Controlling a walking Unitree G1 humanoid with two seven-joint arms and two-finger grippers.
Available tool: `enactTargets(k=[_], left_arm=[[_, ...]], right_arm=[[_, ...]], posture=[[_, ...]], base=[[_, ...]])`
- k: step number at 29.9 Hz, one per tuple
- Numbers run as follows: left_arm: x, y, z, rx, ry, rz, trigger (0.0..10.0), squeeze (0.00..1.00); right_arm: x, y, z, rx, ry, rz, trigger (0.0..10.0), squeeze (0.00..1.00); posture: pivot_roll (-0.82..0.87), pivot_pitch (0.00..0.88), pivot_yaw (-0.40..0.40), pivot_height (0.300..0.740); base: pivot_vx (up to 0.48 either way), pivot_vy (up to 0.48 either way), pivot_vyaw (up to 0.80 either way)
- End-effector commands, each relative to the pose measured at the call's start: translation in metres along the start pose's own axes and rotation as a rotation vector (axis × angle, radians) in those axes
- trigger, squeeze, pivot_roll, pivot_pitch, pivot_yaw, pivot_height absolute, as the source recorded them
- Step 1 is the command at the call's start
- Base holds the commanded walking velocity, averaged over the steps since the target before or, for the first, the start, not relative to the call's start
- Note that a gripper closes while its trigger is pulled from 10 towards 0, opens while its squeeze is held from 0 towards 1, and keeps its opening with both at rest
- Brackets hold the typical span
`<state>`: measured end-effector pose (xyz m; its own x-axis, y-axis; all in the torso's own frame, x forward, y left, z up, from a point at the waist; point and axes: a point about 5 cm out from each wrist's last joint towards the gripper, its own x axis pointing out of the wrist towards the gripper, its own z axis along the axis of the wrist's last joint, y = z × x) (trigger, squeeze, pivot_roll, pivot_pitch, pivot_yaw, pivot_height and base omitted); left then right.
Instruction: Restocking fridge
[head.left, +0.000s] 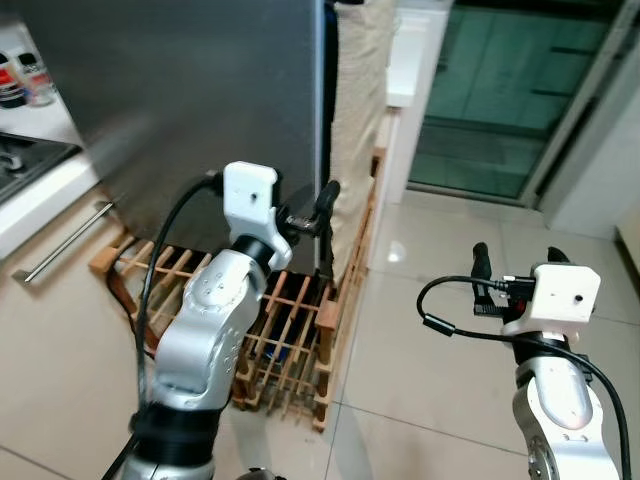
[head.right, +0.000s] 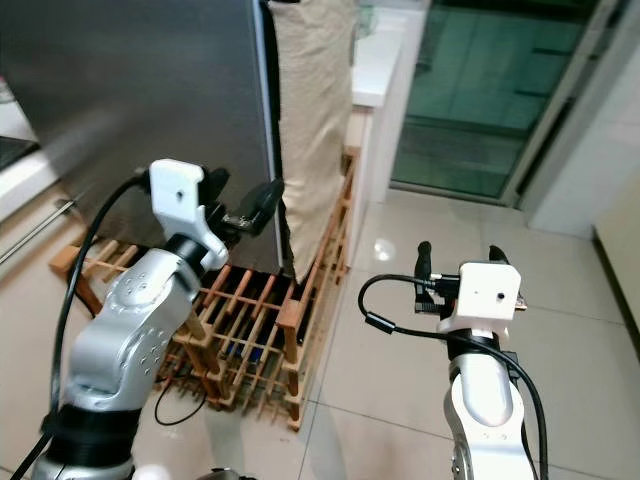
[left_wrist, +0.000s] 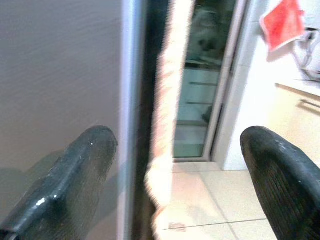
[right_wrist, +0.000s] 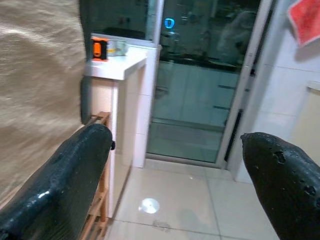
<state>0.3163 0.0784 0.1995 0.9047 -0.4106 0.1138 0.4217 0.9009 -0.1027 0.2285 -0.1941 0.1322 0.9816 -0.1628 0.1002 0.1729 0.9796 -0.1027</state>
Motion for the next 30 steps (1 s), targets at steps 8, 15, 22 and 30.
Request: enactTargets(k=[8, 15, 22, 30], left_arm=[[-0.005, 0.033, 0.001, -0.028, -0.012, 0.115, 10.0, 0.0], [-0.091, 0.047, -0.021, 0.032, -0.006, 0.129, 10.0, 0.0], [-0.087, 0.044, -0.019, 0.061, -0.03, 0.254, 10.0, 0.0], [-0.056, 0.027, -0.019, 0.095, -0.027, 0.143, 10.0, 0.0]], right_arm=[[-0.001, 0.005, 0.01, -0.004, -0.048, 0.026, 10.0, 0.0], [-0.022, -0.005, 0.013, -0.015, -0.059, -0.027, 10.0, 0.0], [-0.02, -0.005, 0.008, -0.037, -0.03, -0.01, 10.0, 0.0], [-0.008, -0.003, 0.008, -0.036, -0.041, -0.012, 10.0, 0.0]], posture=[[-0.2, 0.012, 0.063, 0.736], [-0.16, 0.021, 0.052, 0.736], [-0.13, 0.022, 0.029, 0.736], [-0.15, 0.016, 0.031, 0.736]], base=[[0.0, 0.0, 0.0], [0.0, 0.0, 0.0], [0.0, 0.0, 0.0], [0.0, -0.48, 0.43]])
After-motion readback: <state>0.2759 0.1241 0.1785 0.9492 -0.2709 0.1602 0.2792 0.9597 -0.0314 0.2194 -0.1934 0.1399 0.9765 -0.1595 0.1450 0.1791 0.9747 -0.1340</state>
